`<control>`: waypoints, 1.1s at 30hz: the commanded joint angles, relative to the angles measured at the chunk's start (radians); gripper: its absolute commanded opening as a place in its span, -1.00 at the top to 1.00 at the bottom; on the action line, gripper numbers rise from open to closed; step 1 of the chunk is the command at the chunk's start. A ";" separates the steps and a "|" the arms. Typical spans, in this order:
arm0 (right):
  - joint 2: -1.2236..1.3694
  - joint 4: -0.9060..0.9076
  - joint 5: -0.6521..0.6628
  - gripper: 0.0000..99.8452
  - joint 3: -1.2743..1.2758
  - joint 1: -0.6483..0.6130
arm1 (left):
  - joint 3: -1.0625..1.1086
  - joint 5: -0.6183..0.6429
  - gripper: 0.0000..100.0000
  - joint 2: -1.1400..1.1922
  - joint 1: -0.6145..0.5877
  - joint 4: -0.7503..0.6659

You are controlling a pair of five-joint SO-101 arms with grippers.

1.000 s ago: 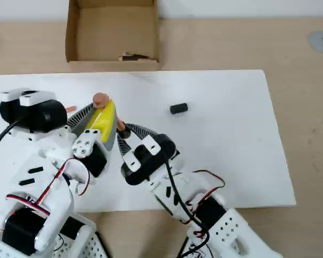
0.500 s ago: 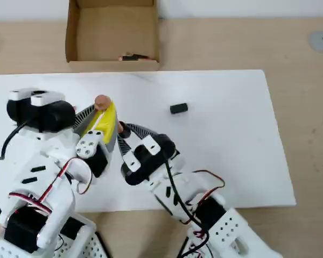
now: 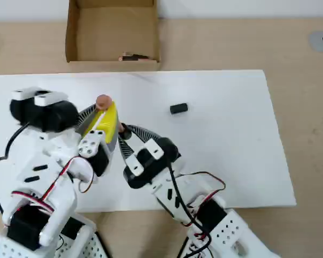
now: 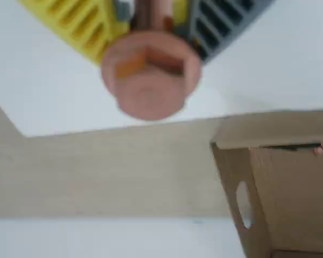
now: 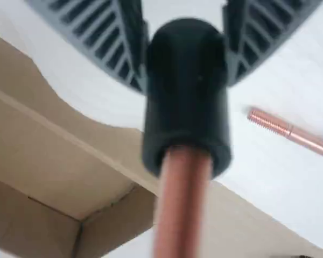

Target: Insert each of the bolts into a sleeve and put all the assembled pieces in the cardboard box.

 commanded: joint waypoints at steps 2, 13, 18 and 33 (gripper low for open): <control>-0.041 -0.021 -0.006 0.98 -0.004 0.013 | 0.031 -0.003 0.98 -0.004 0.000 -0.072; -0.041 0.043 -0.006 0.98 -0.018 0.013 | 0.160 -0.089 0.98 -0.216 0.005 -0.081; -0.041 0.084 -0.006 0.98 -0.050 0.013 | 0.175 -0.135 0.98 -0.309 0.041 0.072; -0.039 0.083 -0.006 0.98 -0.053 0.013 | 0.150 -0.150 0.98 -0.378 0.080 0.146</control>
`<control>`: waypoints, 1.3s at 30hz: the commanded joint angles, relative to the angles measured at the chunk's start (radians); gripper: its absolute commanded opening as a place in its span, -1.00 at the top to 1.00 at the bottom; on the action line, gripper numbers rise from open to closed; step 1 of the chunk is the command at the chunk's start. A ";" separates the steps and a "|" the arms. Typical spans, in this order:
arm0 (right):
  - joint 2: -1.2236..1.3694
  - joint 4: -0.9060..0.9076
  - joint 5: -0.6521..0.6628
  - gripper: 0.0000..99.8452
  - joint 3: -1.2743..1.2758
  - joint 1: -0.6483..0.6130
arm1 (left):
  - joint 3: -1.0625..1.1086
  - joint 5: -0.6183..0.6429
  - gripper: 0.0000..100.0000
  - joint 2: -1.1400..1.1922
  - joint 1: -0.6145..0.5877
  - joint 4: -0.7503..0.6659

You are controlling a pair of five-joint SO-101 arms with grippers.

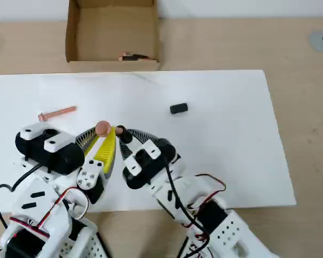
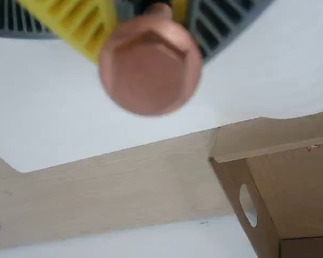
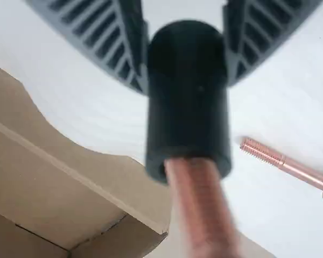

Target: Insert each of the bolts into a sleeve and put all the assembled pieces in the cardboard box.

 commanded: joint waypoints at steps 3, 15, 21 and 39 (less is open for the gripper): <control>-0.015 0.003 -0.006 0.98 -0.071 0.015 | -0.029 0.002 0.98 -0.008 0.021 0.002; -0.012 0.003 -0.008 0.98 -0.085 0.015 | -0.028 0.003 0.98 -0.013 -0.012 0.064; -0.019 0.003 -0.009 0.98 -0.085 0.015 | 0.003 0.003 0.98 -0.013 -0.126 -0.008; -0.019 0.003 -0.009 0.98 -0.082 0.013 | 0.121 0.003 0.98 -0.007 -0.195 -0.207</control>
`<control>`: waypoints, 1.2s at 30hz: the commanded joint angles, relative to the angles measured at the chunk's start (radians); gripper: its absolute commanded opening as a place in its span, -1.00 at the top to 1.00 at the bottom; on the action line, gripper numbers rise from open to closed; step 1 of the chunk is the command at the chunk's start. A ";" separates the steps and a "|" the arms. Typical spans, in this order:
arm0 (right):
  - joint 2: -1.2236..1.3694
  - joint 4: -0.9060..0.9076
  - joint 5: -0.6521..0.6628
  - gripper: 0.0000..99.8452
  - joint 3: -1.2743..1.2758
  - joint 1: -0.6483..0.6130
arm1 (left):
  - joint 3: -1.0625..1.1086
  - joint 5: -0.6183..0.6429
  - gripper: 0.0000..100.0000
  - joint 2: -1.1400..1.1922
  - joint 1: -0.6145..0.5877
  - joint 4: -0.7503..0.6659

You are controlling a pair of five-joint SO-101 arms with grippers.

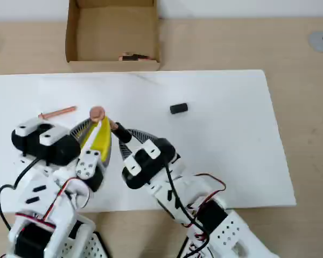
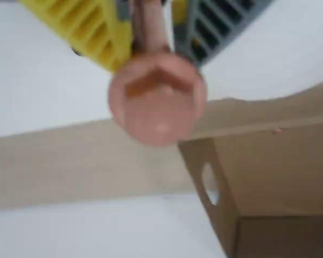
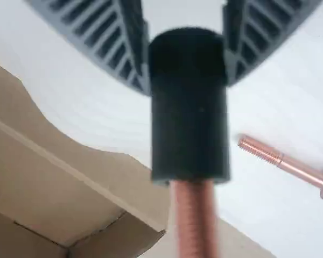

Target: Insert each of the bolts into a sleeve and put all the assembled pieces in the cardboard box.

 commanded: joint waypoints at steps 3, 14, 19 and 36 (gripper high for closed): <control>-0.019 -0.002 -0.009 0.98 -0.070 0.015 | 0.015 -0.006 0.98 0.005 -0.066 -0.057; -0.019 -0.002 -0.009 0.98 -0.068 0.015 | -0.003 0.029 0.98 0.005 -0.068 -0.049; -0.019 -0.002 -0.009 0.98 -0.068 0.015 | -0.048 0.057 0.98 0.021 -0.043 -0.005; -0.019 -0.006 -0.009 0.98 -0.070 0.015 | -0.282 0.176 0.98 0.262 0.133 0.153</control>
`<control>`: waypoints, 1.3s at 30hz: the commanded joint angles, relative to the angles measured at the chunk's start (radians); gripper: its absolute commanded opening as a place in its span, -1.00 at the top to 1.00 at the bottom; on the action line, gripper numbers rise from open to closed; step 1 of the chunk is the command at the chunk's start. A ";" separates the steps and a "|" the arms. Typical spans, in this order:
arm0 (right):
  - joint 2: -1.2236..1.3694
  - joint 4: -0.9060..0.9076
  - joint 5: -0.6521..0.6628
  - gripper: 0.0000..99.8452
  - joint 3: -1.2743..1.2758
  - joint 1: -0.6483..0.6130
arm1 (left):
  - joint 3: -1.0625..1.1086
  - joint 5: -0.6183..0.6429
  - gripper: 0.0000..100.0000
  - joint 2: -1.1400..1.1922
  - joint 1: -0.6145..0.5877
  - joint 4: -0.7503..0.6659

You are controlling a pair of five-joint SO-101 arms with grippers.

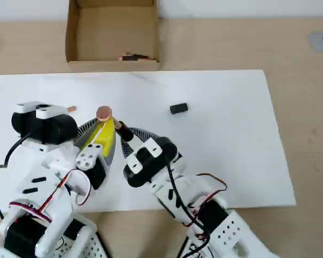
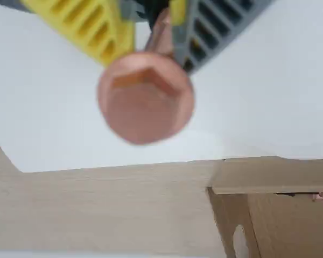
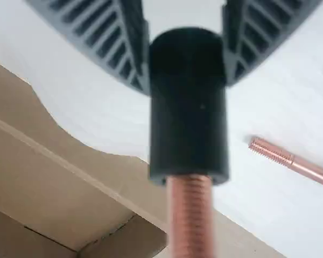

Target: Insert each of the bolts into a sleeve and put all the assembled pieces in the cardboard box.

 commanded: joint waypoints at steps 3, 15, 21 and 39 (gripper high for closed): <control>-0.019 -0.005 -0.009 0.98 -0.068 0.007 | -0.083 0.011 0.98 0.018 0.023 0.000; -0.019 -0.005 -0.009 0.98 -0.067 0.007 | -0.304 -0.029 0.98 0.153 -0.071 0.003; -0.019 -0.003 -0.009 0.98 -0.067 0.015 | -0.334 -0.028 0.98 0.214 -0.074 0.003; -0.019 -0.008 -0.011 0.98 -0.065 0.051 | -0.494 0.233 0.98 0.234 -0.091 0.118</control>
